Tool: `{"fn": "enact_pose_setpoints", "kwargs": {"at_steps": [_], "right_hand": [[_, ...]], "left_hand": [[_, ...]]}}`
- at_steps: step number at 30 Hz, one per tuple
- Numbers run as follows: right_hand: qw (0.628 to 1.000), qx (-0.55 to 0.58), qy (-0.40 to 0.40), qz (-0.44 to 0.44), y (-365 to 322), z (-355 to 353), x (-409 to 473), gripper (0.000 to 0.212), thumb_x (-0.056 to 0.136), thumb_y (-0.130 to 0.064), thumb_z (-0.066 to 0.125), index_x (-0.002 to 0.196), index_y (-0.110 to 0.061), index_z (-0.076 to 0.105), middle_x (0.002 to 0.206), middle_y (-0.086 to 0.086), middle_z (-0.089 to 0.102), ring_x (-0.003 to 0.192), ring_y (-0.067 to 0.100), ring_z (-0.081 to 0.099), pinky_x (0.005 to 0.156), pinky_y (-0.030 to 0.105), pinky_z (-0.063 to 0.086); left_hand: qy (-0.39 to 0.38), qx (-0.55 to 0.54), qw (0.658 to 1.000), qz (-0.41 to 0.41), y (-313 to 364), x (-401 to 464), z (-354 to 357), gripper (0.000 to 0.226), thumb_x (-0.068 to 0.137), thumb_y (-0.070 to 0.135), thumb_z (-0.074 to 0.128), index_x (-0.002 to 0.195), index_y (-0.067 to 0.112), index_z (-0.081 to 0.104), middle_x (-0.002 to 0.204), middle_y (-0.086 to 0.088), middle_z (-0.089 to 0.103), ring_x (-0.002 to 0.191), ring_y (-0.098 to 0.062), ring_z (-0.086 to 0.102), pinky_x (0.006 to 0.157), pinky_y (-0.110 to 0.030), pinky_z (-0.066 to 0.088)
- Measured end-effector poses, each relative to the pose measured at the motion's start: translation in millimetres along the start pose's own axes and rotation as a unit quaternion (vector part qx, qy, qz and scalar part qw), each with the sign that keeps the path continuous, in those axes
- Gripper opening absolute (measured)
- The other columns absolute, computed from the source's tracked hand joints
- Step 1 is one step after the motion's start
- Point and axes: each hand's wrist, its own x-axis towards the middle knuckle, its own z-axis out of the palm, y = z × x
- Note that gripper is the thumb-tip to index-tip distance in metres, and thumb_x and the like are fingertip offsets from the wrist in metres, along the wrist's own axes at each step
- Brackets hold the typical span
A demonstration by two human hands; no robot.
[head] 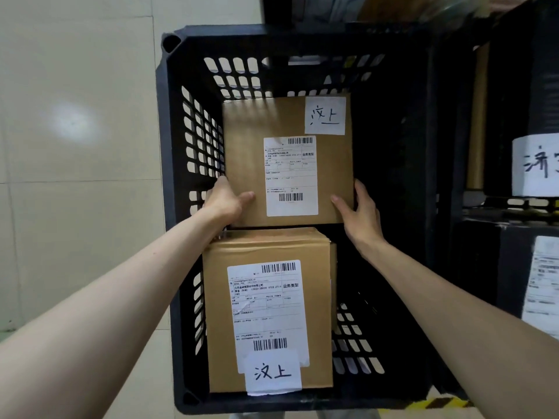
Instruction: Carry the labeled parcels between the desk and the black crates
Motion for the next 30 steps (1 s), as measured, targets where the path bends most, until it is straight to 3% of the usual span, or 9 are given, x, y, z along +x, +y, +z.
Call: {"fn": "enact_pose_setpoints", "kwargs": {"at_steps": [4, 11, 15, 17, 20, 24, 26, 30], "right_hand": [[1.000, -0.002, 0.008, 0.017, 9, 9, 10, 0.063, 0.101, -0.026, 0.059, 0.156, -0.019, 0.029, 0.148, 0.000, 0.048, 0.133, 0.014, 0.047, 0.104, 0.023, 0.038], [1.000, -0.008, 0.015, 0.023, 16, 13, 26, 0.059, 0.102, -0.023, 0.057, 0.154, -0.017, 0.031, 0.146, 0.002, 0.050, 0.117, 0.003, 0.043, 0.096, 0.018, 0.037], [0.998, -0.057, 0.008, 0.025, 12, 13, 28, 0.060, 0.102, -0.027, 0.055, 0.155, -0.017, 0.028, 0.147, 0.005, 0.048, 0.130, 0.018, 0.049, 0.101, 0.025, 0.039], [0.990, -0.144, -0.010, 0.000, 4, 11, 25, 0.068, 0.103, -0.029, 0.054, 0.158, -0.015, 0.017, 0.157, 0.007, 0.034, 0.140, 0.026, 0.040, 0.112, 0.034, 0.036], [0.927, -0.358, -0.029, -0.106, -12, 9, 20, 0.075, 0.104, -0.032, 0.050, 0.160, -0.012, 0.005, 0.167, 0.009, 0.005, 0.152, 0.028, 0.017, 0.122, 0.041, 0.022], [0.841, -0.496, -0.060, -0.206, -27, 12, 30, 0.076, 0.104, -0.041, 0.044, 0.159, -0.011, 0.002, 0.168, 0.010, -0.003, 0.155, 0.024, 0.000, 0.126, 0.039, 0.004], [0.822, -0.527, -0.078, -0.201, -27, 16, 38, 0.078, 0.103, -0.045, 0.044, 0.159, -0.013, 0.001, 0.168, 0.009, -0.005, 0.155, 0.024, -0.004, 0.126, 0.040, 0.000], [0.811, -0.546, -0.083, -0.192, -16, 22, 44, 0.084, 0.101, -0.046, 0.048, 0.159, -0.015, -0.004, 0.167, 0.008, -0.012, 0.154, 0.024, -0.010, 0.125, 0.041, -0.002]], "left_hand": [[0.017, 0.031, 0.999, -0.004, 0, 10, 7, 0.070, 0.089, 0.036, 0.077, 0.143, 0.010, 0.040, 0.142, -0.015, 0.054, 0.128, -0.036, 0.054, 0.111, -0.049, 0.043], [0.007, 0.046, 0.999, -0.007, -3, 28, 18, 0.073, 0.088, 0.030, 0.079, 0.143, 0.008, 0.037, 0.143, -0.015, 0.052, 0.128, -0.036, 0.053, 0.111, -0.049, 0.041], [0.033, 0.053, 0.998, 0.028, -1, 26, 16, 0.073, 0.087, 0.027, 0.081, 0.143, 0.008, 0.039, 0.143, -0.014, 0.053, 0.127, -0.035, 0.054, 0.111, -0.050, 0.043], [0.068, 0.074, 0.990, 0.097, 1, 20, 12, 0.071, 0.085, 0.023, 0.081, 0.142, 0.010, 0.040, 0.146, -0.010, 0.051, 0.130, -0.032, 0.053, 0.111, -0.050, 0.043], [0.078, 0.206, 0.952, 0.213, 6, 7, 6, 0.084, 0.091, 0.023, 0.075, 0.157, 0.010, 0.025, 0.166, -0.010, 0.022, 0.152, -0.029, 0.026, 0.122, -0.046, 0.029], [0.068, 0.381, 0.873, 0.297, 16, 3, 9, 0.093, 0.096, 0.038, 0.066, 0.162, 0.009, 0.007, 0.171, -0.008, -0.002, 0.157, -0.025, 0.002, 0.125, -0.038, 0.021], [0.067, 0.424, 0.854, 0.295, 17, 10, 13, 0.097, 0.096, 0.047, 0.064, 0.162, 0.010, 0.003, 0.171, -0.008, -0.004, 0.157, -0.026, 0.001, 0.126, -0.040, 0.021], [0.057, 0.447, 0.851, 0.268, 14, 22, 21, 0.097, 0.097, 0.049, 0.060, 0.162, 0.012, -0.002, 0.170, -0.004, -0.011, 0.157, -0.024, -0.005, 0.124, -0.038, 0.023]]}}
